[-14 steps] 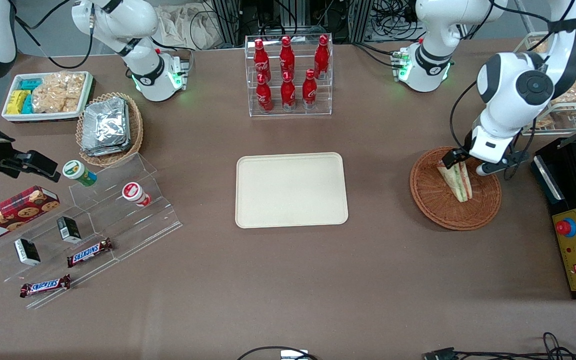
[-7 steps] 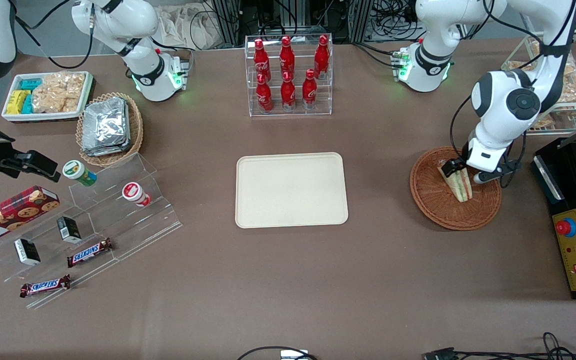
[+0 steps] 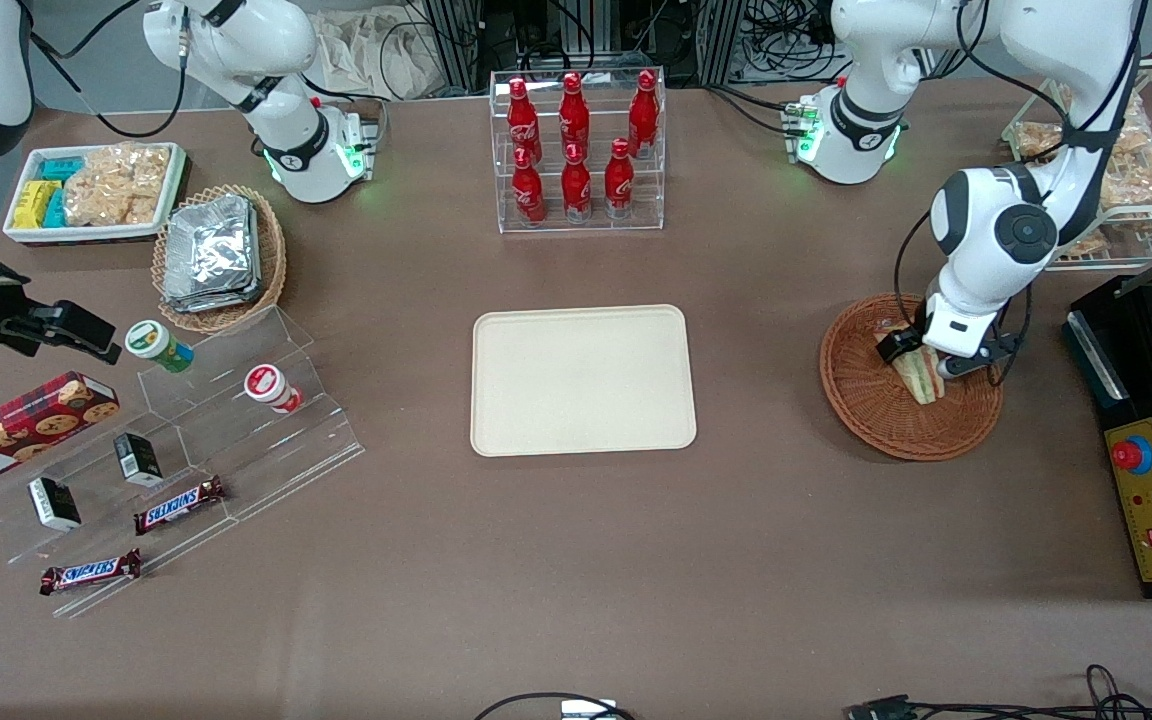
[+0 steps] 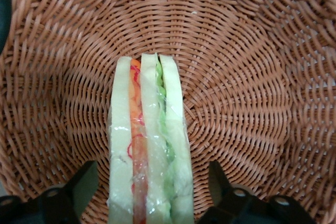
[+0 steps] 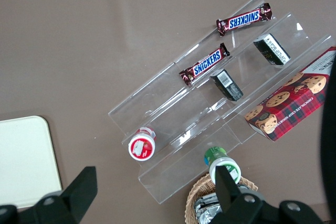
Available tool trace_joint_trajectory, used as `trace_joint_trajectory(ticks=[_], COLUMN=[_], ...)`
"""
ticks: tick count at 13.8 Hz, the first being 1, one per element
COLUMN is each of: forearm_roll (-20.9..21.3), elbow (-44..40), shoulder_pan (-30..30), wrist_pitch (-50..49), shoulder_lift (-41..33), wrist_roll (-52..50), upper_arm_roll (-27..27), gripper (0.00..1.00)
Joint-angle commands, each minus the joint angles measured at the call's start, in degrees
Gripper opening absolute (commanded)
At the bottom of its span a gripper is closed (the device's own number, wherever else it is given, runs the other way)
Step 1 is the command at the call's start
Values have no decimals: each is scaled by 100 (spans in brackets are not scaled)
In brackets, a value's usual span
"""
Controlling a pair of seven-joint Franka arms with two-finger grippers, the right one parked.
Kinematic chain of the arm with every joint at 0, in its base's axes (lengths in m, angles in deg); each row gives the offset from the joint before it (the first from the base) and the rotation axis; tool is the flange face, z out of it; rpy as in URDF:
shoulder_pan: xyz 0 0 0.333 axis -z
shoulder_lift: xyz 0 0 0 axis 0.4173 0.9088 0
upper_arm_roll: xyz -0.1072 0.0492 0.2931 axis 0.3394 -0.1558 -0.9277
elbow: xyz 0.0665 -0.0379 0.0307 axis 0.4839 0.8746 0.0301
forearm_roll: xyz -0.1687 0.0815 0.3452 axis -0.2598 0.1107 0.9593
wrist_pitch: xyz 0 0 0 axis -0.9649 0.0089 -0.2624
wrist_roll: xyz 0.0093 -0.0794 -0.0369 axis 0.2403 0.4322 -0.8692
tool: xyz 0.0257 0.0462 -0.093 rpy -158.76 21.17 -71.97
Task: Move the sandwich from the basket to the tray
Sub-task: 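Lower the open left gripper around the sandwich and close it, then lift the sandwich out of the basket with the left gripper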
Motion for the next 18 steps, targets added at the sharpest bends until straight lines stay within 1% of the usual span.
trace_joint_trajectory(ticks=[1,2,6,7,8,9,10,14,16,18], forearm_roll=[97,97,97,97,97,97,88,97,88,71], elbow=[74,74,66,48,30,13,-13,-390,-1029,-2012], shoulder_pan=[-1,-1,-1,-1,-1,-1,-1,43,60,78], wrist_pitch=[133,133,72,-24,-199,-392,-681,-2077,-3262,-4501], shoulder_lift=[-38,-38,-82,-143,-291,-511,-739,-1706,-1910,-1893], wrist_roll=[35,35,61,70,105,323,429,553,659,799], upper_arm_roll=[-38,-38,-38,-38,-38,-38,-38,-3,15,24], gripper=[41,34,32,28,19,6,0,0,0,0])
